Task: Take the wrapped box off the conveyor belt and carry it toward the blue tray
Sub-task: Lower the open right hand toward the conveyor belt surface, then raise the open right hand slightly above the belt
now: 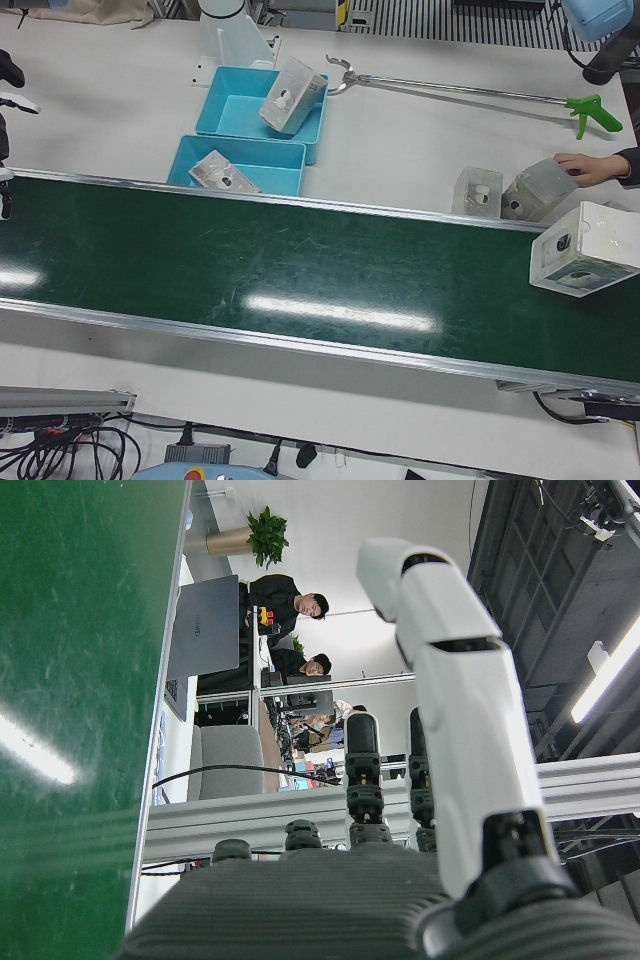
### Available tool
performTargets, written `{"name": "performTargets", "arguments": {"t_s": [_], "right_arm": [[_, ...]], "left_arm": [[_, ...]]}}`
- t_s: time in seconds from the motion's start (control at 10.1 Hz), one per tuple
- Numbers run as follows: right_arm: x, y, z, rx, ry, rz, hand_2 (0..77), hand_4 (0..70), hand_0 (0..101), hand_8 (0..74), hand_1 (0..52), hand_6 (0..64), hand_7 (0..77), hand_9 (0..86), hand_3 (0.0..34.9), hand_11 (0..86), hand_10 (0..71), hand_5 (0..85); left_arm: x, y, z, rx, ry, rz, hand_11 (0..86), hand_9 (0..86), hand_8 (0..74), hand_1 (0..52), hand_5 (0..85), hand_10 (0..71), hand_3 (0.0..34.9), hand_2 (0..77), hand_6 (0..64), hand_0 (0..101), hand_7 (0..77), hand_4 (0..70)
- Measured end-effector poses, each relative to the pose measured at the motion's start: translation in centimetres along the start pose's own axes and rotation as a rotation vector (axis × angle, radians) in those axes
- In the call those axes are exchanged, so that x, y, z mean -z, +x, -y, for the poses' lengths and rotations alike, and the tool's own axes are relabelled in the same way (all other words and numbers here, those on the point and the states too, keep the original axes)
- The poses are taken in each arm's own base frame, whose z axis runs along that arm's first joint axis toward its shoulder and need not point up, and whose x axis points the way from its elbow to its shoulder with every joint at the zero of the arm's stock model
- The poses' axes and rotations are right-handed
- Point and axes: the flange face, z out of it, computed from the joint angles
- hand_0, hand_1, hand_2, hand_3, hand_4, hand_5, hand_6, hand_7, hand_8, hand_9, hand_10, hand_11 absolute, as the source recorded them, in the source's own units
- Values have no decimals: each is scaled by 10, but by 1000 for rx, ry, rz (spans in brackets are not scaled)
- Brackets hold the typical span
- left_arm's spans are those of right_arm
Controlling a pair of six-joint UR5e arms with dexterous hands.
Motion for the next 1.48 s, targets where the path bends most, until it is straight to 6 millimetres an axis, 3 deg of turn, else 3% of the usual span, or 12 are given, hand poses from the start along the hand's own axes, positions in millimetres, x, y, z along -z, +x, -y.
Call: {"name": "performTargets", "arguments": {"t_s": [0.4, 0.49, 0.69, 0.99, 1.09, 1.29, 1.48], "right_arm": [[-24, 7, -13, -51, -51, -32, 267, 169, 540, 27, 224, 87, 267, 87, 128, 11, 0, 349], [-30, 9, -12, -62, -81, -32, 267, 169, 532, 27, 224, 87, 267, 82, 113, 11, 0, 349], [-37, 10, -8, -71, -115, -31, 251, 153, 520, 27, 207, 87, 262, 82, 116, 11, 0, 338], [-35, -5, 12, -28, -91, -8, 251, 175, 519, 27, 207, 93, 273, 82, 103, 33, 5, 349], [-38, -14, 21, -8, -74, 4, 147, 185, 510, 16, 158, 93, 295, 82, 147, 11, 0, 360], [-43, -23, 26, 11, -61, 3, 147, 185, 510, 16, 158, 93, 295, 82, 147, 11, 0, 360], [-47, -24, 19, 17, -56, -10, 185, 196, 531, 16, 202, 93, 295, 71, 141, 11, 5, 360]], "left_arm": [[0, 0, 0, 0, 0, 0, 0, 0, 0, 0, 11, 5, 0, 5, 0, 0, 0, 0], [0, 0, 0, 0, 0, 0, 0, 0, 0, 0, 11, 5, 0, 5, 0, 0, 5, 0], [0, 0, 0, 0, 0, 0, 0, 0, 0, 0, 11, 5, 0, 5, 0, 0, 0, 0], [0, 0, 0, 0, 0, 0, 0, 0, 0, 0, 11, 5, 0, 5, 0, 0, 0, 0], [0, 0, 0, 0, 0, 0, 0, 0, 0, 0, 11, 5, 0, 5, 0, 0, 0, 0], [0, 0, 0, 0, 0, 0, 0, 0, 0, 0, 11, 5, 0, 5, 0, 0, 0, 0], [0, 0, 0, 0, 0, 0, 0, 0, 0, 0, 11, 5, 0, 5, 0, 0, 5, 0]]}}
